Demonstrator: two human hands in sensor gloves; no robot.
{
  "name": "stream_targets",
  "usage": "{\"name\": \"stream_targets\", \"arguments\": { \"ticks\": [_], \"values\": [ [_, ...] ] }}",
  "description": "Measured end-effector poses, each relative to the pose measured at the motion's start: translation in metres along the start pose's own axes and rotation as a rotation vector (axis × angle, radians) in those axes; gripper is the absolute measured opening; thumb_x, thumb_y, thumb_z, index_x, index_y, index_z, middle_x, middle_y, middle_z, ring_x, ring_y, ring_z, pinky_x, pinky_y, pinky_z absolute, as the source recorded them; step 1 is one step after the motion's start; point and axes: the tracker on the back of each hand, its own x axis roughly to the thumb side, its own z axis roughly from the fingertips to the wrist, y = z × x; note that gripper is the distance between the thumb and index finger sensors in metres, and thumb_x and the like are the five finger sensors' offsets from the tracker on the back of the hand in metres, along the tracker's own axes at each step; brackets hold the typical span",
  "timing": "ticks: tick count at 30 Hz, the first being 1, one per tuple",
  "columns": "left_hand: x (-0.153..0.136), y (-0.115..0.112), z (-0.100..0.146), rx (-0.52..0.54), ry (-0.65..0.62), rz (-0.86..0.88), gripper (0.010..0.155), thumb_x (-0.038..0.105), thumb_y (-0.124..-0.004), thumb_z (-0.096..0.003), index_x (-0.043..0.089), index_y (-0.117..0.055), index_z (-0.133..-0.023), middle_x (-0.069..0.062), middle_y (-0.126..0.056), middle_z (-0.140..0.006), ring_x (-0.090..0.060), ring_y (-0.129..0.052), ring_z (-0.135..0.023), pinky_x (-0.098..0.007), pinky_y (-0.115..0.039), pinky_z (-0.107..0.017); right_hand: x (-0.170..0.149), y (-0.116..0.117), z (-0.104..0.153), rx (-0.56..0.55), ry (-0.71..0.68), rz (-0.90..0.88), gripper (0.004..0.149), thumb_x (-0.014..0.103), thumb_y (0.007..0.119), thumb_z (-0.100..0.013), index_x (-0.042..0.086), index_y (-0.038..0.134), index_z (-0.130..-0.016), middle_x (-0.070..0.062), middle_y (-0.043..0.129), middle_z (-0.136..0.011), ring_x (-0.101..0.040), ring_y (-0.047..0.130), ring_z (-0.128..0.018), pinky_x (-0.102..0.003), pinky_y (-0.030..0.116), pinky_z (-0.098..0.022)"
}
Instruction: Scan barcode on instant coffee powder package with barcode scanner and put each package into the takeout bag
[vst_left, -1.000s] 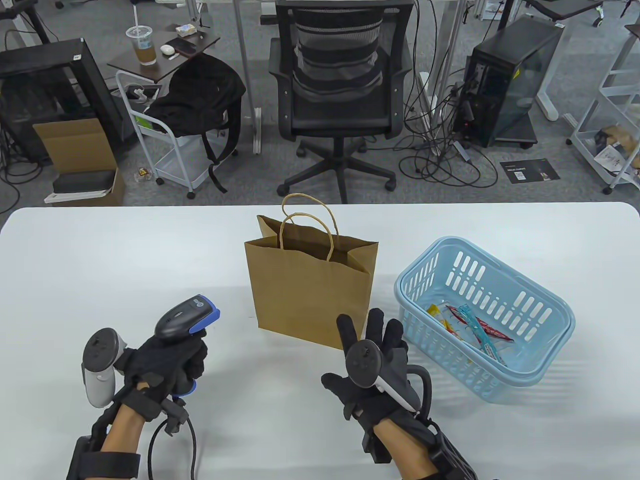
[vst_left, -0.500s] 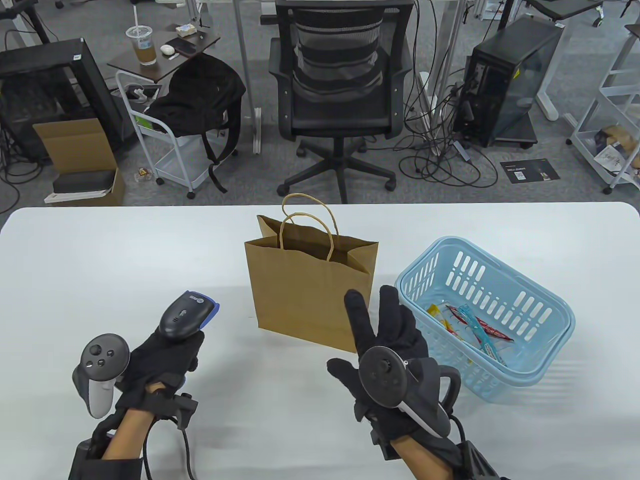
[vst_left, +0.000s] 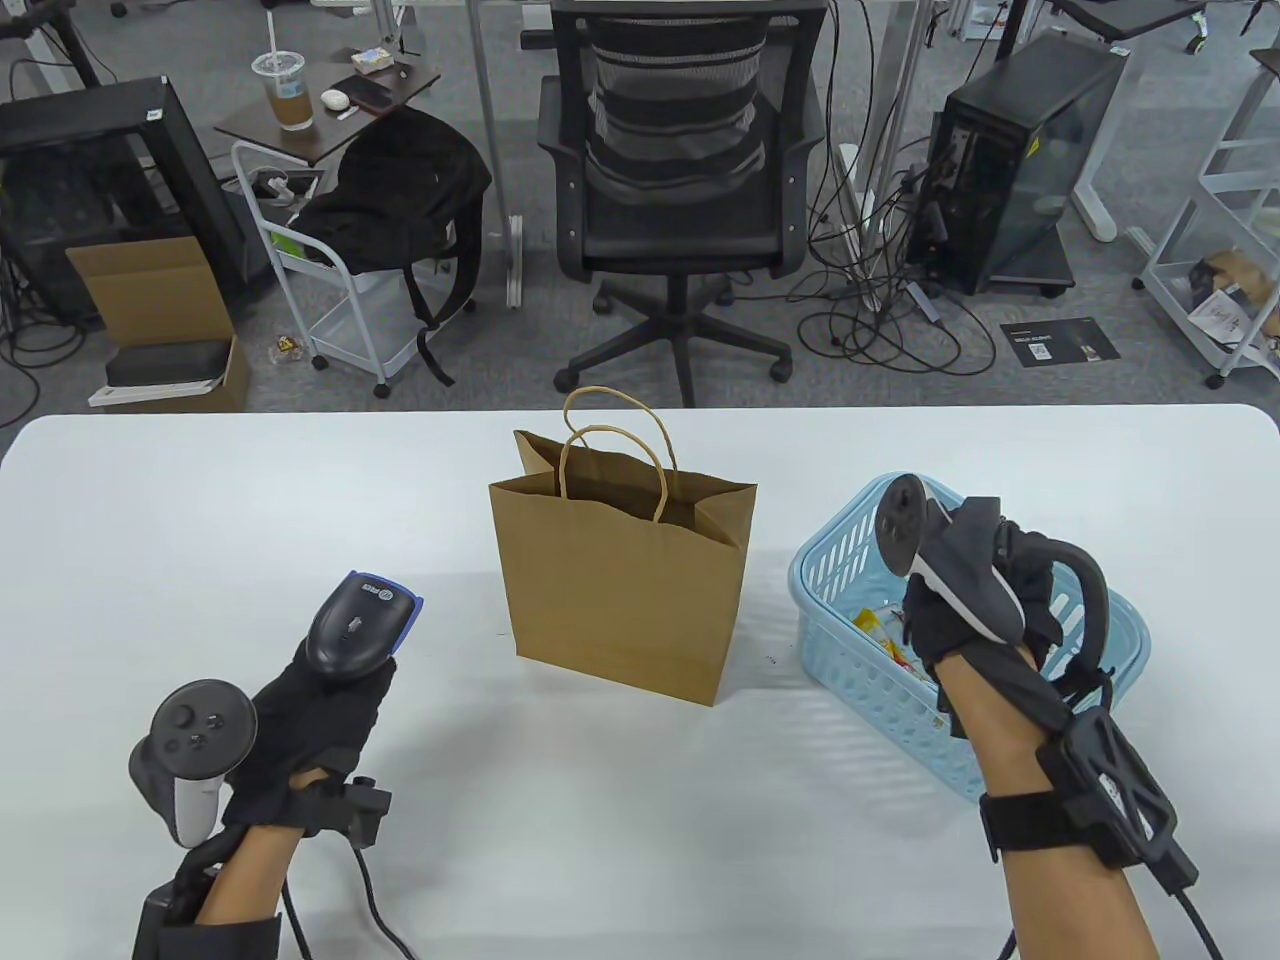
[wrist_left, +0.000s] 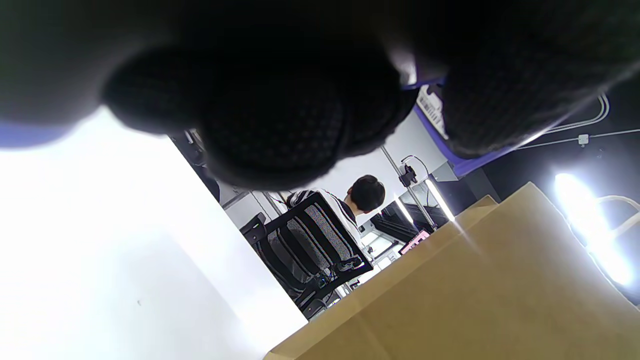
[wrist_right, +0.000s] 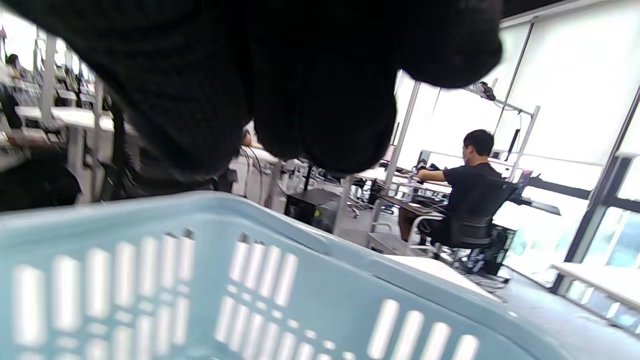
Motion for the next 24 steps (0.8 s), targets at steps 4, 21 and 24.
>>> {"name": "stream_targets", "arguments": {
  "ticks": [4,21,24],
  "values": [
    [0.003,-0.002,0.001,-0.004,-0.018,-0.007,0.052,0.061,-0.083,-0.0494,0.032,-0.073,-0.091,0.018,-0.098,-0.066,-0.006,-0.11,-0.042,-0.031,-0.094,-0.041,0.0,0.037,-0.026,0.113,-0.021,0.18,0.05,0.041,0.102,-0.039,0.036,0.089,-0.087,-0.002,0.104,-0.08,-0.017,0.108,-0.045,-0.036,0.084,-0.033],
    [0.002,-0.011,0.0,-0.048,-0.015,-0.05,0.053,0.061,-0.084,-0.0484,0.032,-0.074,-0.091,0.019,-0.099,-0.065,-0.006,-0.11,-0.041,-0.031,-0.094,-0.04,0.021,0.148,-0.058,0.613,-0.233,0.166,0.058,0.054,0.098,-0.037,0.041,0.084,-0.092,0.003,0.103,-0.082,-0.016,0.105,-0.056,-0.036,0.084,-0.042],
    [0.001,-0.012,-0.001,-0.054,-0.01,-0.049,0.052,0.061,-0.084,-0.0482,0.032,-0.074,-0.09,0.019,-0.099,-0.065,-0.006,-0.11,-0.041,-0.031,-0.094,-0.04,0.023,0.16,-0.062,0.617,-0.195,0.175,0.06,0.054,0.098,-0.036,0.038,0.084,-0.092,0.002,0.102,-0.081,-0.017,0.105,-0.057,-0.037,0.084,-0.043]
  ]
}}
